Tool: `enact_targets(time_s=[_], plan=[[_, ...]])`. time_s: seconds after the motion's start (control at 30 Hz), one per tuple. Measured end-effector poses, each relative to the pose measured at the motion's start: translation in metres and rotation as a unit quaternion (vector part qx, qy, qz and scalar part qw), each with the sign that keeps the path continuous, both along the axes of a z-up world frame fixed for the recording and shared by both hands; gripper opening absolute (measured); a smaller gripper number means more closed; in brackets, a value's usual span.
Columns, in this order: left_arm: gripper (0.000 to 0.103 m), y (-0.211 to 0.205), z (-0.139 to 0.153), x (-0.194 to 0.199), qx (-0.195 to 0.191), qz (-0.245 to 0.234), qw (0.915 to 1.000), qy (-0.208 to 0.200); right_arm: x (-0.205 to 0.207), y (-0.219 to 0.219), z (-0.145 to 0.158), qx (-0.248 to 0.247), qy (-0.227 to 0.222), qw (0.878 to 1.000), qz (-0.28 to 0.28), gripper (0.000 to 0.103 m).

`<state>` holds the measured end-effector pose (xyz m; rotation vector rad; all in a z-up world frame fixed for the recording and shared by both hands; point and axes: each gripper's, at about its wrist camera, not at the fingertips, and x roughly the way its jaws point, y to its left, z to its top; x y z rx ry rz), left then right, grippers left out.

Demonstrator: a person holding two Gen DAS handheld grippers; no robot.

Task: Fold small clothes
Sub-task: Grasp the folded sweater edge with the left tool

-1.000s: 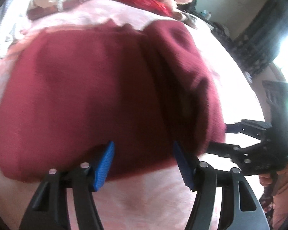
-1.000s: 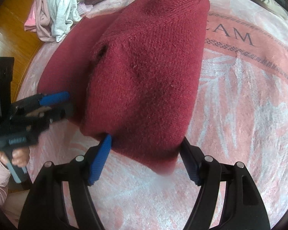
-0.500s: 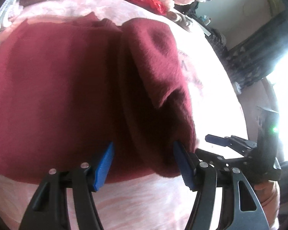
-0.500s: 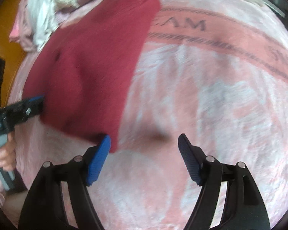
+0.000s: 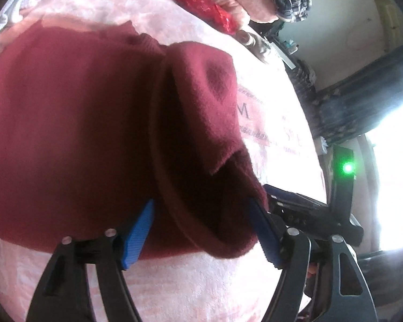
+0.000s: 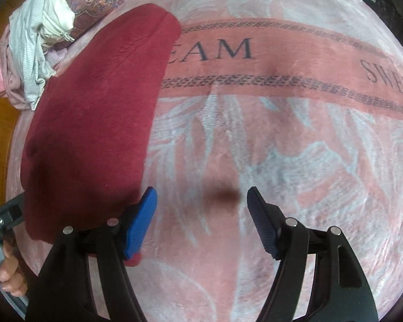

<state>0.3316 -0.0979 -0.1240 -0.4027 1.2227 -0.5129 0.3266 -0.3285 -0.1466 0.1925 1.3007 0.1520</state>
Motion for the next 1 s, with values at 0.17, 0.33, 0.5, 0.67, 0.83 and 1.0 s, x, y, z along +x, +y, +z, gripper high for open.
enact_targets(time_s=[0.17, 0.33, 0.5, 0.67, 0.83, 1.0], plan=[[0.073, 0.013, 0.003, -0.007, -0.024, 0.017, 0.9996, 0.001, -0.003, 0.006, 0.009, 0.036, -0.014, 0.999, -0.005, 0.069], [0.075, 0.027, 0.009, -0.004, -0.035, 0.042, 0.9982, -0.024, -0.002, 0.008, 0.026, 0.079, -0.039, 0.996, -0.006, 0.069], [0.075, 0.019, -0.008, 0.01, -0.047, 0.039, 0.9981, -0.009, 0.0, 0.038, 0.003, 0.054, -0.006, 0.998, 0.026, 0.069], [0.079, 0.008, -0.019, 0.02, -0.065, 0.036, 0.9972, 0.003, -0.002, 0.053, -0.013, 0.036, 0.003, 0.998, 0.042, 0.071], [0.059, -0.016, -0.029, 0.034, -0.073, 0.005, 0.9973, 0.005, -0.009, 0.048, -0.009, 0.047, -0.001, 0.998, 0.043, 0.072], [0.014, -0.02, -0.043, 0.035, -0.079, -0.015, 0.9967, 0.004, -0.024, 0.026, -0.004, 0.043, -0.004, 0.998, 0.037, 0.075]])
